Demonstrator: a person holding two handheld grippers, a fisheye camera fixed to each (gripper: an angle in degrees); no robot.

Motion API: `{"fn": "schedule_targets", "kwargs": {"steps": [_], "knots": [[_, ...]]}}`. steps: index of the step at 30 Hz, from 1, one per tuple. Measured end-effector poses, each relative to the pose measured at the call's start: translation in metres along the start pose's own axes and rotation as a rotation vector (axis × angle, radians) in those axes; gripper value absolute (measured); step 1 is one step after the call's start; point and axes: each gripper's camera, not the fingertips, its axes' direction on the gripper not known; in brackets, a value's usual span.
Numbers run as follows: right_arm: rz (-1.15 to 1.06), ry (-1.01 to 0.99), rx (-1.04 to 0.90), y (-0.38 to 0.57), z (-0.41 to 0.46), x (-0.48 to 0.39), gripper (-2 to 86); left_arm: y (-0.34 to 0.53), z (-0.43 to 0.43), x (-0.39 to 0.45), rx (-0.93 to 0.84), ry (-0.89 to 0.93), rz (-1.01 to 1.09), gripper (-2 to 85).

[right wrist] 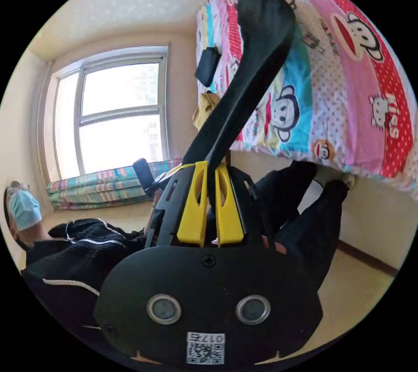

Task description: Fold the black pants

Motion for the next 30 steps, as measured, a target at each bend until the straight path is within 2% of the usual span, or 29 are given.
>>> {"fn": "schedule_targets", "kwargs": {"steps": [1,3,6,9,11,15,18,22,24,28,30], "knots": [[0.026,-0.024,0.004,0.003,-0.002,0.010,3.0,0.006,0.009,-0.013,-0.028,0.077,-0.113,4.9],[-0.025,-0.030,0.008,0.010,-0.018,0.002,2.9,0.010,-0.003,-0.017,-0.001,0.170,-0.192,4.9],[-0.204,0.029,-0.063,0.023,-0.037,-0.051,2.9,0.008,-0.043,0.020,-0.023,0.127,-0.031,4.9],[-0.243,0.023,-0.087,0.048,-0.052,-0.082,3.0,0.018,-0.078,0.057,-0.057,0.067,0.041,4.9],[-0.230,-0.009,-0.101,0.060,-0.059,-0.083,3.1,0.027,-0.094,0.064,-0.066,0.094,0.018,4.9],[-0.107,-0.126,-0.099,0.079,-0.073,-0.053,3.0,0.041,-0.099,0.048,-0.077,0.287,-0.108,5.0],[-0.004,-0.215,-0.089,0.067,-0.074,-0.027,2.8,0.035,-0.091,0.034,-0.078,0.308,-0.178,5.0],[0.016,-0.332,-0.012,0.026,-0.084,-0.029,2.5,-0.029,-0.099,0.012,-0.072,0.375,-0.186,5.1],[-0.080,-0.358,0.037,-0.017,-0.098,-0.063,2.2,-0.072,-0.118,0.013,-0.032,0.382,-0.131,5.0],[-0.243,-0.280,0.091,-0.108,-0.121,-0.130,2.2,-0.196,-0.169,0.033,0.061,0.215,0.014,5.3],[-0.345,-0.181,0.124,-0.179,-0.132,-0.168,2.5,-0.255,-0.181,0.033,0.109,0.138,0.038,5.6]]}}
